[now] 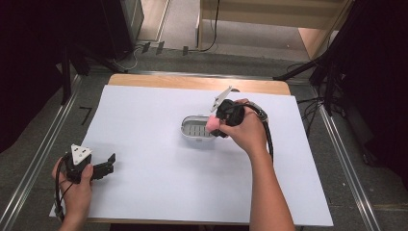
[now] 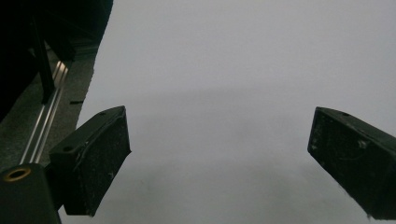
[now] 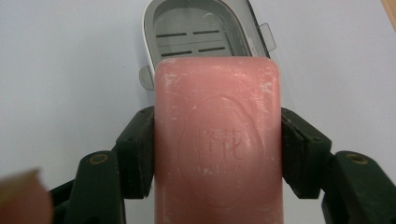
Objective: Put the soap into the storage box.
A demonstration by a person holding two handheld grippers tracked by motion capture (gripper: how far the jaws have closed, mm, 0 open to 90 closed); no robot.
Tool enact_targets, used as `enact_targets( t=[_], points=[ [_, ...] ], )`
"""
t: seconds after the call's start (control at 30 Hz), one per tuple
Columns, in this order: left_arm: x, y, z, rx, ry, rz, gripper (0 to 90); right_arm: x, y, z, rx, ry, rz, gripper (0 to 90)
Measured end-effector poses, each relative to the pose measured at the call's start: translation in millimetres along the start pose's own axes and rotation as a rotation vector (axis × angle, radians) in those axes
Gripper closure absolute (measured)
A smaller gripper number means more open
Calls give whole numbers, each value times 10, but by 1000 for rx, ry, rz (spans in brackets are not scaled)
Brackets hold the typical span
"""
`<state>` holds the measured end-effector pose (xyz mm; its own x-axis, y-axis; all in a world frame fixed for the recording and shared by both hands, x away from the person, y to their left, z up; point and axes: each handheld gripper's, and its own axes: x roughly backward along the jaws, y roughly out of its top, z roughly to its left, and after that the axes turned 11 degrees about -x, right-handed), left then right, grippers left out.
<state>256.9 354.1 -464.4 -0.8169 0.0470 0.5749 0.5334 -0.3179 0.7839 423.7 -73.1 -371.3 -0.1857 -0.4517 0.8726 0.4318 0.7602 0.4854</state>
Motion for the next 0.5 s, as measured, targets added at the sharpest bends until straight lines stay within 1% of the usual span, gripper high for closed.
enact_targets(
  t=[0.1, 0.17, 0.2, 0.23, 0.5],
  points=[
    [0, -1, 3, 1, -2, -1, 61, -25, 48, 1, 19, -1, 9, 388],
    [4, -1, 6, -1, -1, 1, 61, -41, 75, -1, 28, 5, 4, 388],
    [5, -4, 4, 4, -1, -6, 61, -48, 90, 1, 28, 9, 2, 388],
    [7, -5, 5, 6, -2, -10, 61, -59, 104, -6, 40, 12, -1, 388],
    [11, -6, 14, 7, -6, -6, 61, -160, 213, 3, 58, 36, 13, 388]
  ],
)
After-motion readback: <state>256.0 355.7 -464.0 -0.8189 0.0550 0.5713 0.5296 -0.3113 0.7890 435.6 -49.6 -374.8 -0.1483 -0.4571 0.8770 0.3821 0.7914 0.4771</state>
